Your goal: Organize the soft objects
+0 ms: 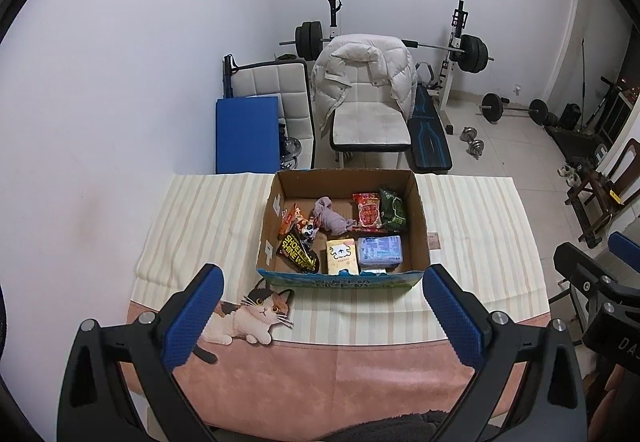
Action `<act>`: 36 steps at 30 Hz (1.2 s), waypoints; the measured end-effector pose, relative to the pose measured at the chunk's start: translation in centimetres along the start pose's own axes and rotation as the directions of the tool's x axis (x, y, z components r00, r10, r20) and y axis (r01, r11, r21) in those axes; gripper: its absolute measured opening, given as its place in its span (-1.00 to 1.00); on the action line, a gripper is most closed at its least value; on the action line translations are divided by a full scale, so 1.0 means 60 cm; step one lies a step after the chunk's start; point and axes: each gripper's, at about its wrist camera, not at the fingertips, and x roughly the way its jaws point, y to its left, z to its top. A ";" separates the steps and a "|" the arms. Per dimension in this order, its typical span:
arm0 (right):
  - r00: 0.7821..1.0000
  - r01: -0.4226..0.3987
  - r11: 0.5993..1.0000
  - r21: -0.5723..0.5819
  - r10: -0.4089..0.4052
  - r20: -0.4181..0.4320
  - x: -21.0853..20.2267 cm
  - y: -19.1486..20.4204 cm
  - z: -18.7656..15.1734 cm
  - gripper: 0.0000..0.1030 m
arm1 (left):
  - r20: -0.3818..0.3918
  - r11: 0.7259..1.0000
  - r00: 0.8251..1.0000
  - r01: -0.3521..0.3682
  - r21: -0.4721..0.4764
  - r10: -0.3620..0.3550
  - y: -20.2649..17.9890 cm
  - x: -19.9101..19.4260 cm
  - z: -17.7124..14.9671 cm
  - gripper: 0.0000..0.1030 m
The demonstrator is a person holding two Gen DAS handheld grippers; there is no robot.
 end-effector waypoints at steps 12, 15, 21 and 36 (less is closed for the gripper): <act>1.000 0.006 1.000 0.002 -0.006 0.011 0.007 0.001 0.005 1.00 | 0.002 1.000 1.000 0.001 0.002 -0.001 0.006 0.004 0.005 0.98; 1.000 0.006 1.000 0.002 -0.006 0.011 0.006 0.001 0.006 1.00 | 0.002 1.000 1.000 0.002 0.003 -0.002 0.006 0.004 0.005 0.98; 1.000 0.007 1.000 0.000 -0.007 0.011 0.007 0.001 0.006 1.00 | 0.003 1.000 1.000 0.002 0.003 -0.002 0.006 0.003 0.005 0.98; 1.000 0.007 1.000 -0.006 -0.007 0.007 0.011 0.001 0.011 1.00 | 0.004 1.000 1.000 0.006 0.004 -0.006 0.007 0.005 0.007 0.98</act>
